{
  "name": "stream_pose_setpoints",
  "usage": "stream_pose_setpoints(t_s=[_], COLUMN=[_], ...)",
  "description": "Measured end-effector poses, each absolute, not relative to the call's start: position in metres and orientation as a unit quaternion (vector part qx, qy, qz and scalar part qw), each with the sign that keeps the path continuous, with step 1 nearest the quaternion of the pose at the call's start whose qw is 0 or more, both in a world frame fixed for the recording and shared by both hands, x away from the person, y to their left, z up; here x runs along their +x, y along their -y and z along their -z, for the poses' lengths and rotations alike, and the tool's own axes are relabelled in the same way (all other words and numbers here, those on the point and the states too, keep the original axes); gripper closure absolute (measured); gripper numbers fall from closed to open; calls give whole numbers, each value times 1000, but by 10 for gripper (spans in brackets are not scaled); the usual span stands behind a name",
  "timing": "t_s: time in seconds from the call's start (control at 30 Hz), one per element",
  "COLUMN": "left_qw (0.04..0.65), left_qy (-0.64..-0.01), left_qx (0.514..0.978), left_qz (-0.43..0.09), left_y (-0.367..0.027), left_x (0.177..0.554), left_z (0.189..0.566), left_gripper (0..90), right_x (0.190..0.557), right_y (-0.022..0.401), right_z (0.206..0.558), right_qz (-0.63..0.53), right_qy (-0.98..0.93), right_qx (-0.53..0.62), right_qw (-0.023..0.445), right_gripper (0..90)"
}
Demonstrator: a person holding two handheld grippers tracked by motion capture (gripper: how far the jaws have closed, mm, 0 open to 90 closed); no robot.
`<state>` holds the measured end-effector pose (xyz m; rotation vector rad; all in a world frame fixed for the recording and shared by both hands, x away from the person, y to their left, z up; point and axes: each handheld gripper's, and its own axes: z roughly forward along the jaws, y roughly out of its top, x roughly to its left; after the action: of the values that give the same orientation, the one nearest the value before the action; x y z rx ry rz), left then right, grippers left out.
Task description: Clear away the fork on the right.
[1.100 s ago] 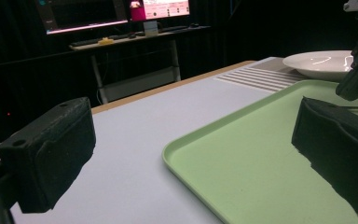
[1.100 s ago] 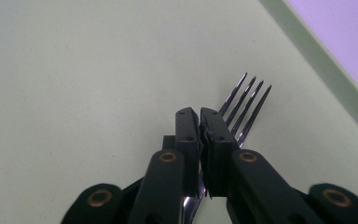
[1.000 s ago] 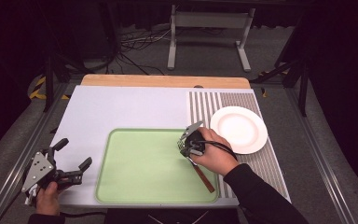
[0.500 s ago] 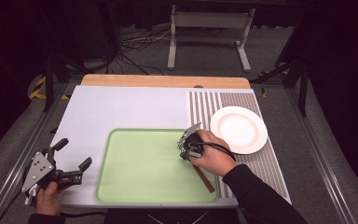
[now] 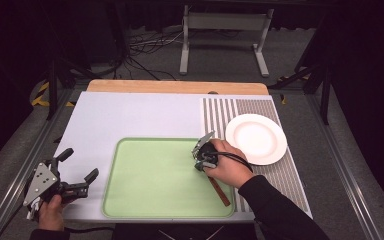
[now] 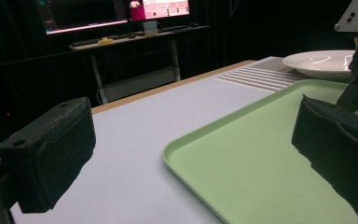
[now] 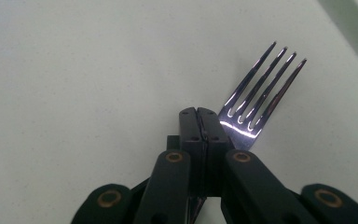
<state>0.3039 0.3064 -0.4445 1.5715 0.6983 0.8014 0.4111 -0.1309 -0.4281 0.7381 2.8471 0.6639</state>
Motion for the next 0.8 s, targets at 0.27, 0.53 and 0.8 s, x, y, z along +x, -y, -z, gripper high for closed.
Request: stream_pose_setpoints(t_s=[0.27, 0.53, 0.8], left_qw=[582, 582, 582], left_qy=[-298, -299, -299], left_qx=[674, 675, 675], left_qz=[-344, -342, -341], left_y=[-306, -306, -306], left_x=[304, 305, 305], left_z=[445, 445, 445], left_gripper=[3, 3, 3], right_x=[416, 420, 424], right_y=[140, 150, 160], right_z=[428, 427, 426], right_qz=[-216, -210, -206], right_qy=[-939, -935, -931], right_qx=[257, 272, 288], right_qw=[74, 82, 86], right_gripper=[900, 900, 900])
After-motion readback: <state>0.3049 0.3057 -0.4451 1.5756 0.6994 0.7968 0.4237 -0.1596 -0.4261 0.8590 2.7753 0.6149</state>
